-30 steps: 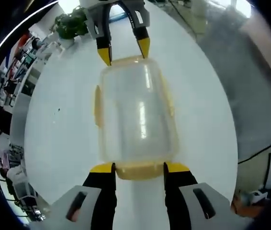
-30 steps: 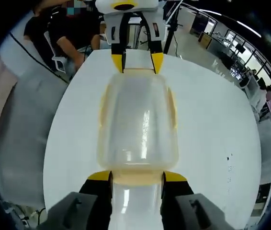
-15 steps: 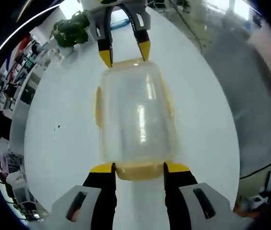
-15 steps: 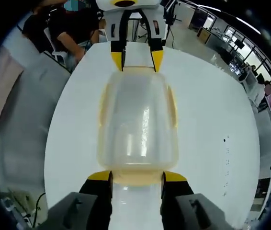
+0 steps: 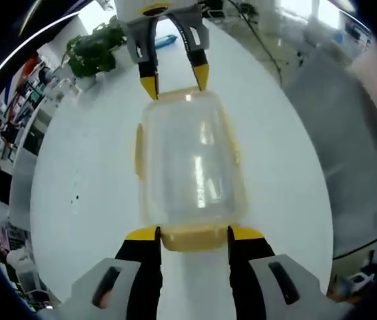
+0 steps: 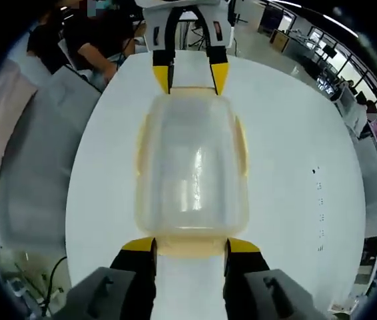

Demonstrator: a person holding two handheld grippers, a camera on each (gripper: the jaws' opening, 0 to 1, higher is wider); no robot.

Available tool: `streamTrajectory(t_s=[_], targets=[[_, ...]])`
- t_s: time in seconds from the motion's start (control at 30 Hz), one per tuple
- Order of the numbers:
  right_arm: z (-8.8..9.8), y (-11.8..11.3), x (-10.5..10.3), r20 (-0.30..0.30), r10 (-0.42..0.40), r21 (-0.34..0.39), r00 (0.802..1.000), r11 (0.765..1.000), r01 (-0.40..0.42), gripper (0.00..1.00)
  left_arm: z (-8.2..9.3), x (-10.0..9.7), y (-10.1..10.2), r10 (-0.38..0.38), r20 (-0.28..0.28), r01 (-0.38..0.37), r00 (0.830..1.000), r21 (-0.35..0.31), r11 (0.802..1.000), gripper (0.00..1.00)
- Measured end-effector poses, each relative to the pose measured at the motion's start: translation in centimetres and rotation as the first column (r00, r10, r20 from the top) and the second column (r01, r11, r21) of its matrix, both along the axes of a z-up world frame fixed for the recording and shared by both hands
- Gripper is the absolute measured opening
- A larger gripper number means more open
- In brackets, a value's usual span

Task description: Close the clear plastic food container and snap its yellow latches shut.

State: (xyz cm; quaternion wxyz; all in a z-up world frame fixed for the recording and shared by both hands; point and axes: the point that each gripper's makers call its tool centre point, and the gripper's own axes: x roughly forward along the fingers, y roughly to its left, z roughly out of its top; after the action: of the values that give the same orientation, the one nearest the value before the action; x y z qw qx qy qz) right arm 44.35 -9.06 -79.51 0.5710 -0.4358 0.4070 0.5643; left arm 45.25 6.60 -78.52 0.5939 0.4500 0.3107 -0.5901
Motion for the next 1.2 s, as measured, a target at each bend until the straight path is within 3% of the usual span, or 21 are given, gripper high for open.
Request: streamTrajectory(t_s=[0.67,1.2], targets=[[-1.3,-2.1,0.1,-0.015,-0.007,-0.04,1.0,0.999,0.006,0.37,-1.4,0.1,-2.1,-0.013,-0.024,0.012,1.0,-0.013,1.0,0.36],[-2.7,-2.3,0.4,-0.054,-0.004,-0.043,0.999,0.999,0.002,0.37,-3.0,0.5,-2.3,-0.018,-0.051,0.018,0.999,-0.002,1.0,0.36]])
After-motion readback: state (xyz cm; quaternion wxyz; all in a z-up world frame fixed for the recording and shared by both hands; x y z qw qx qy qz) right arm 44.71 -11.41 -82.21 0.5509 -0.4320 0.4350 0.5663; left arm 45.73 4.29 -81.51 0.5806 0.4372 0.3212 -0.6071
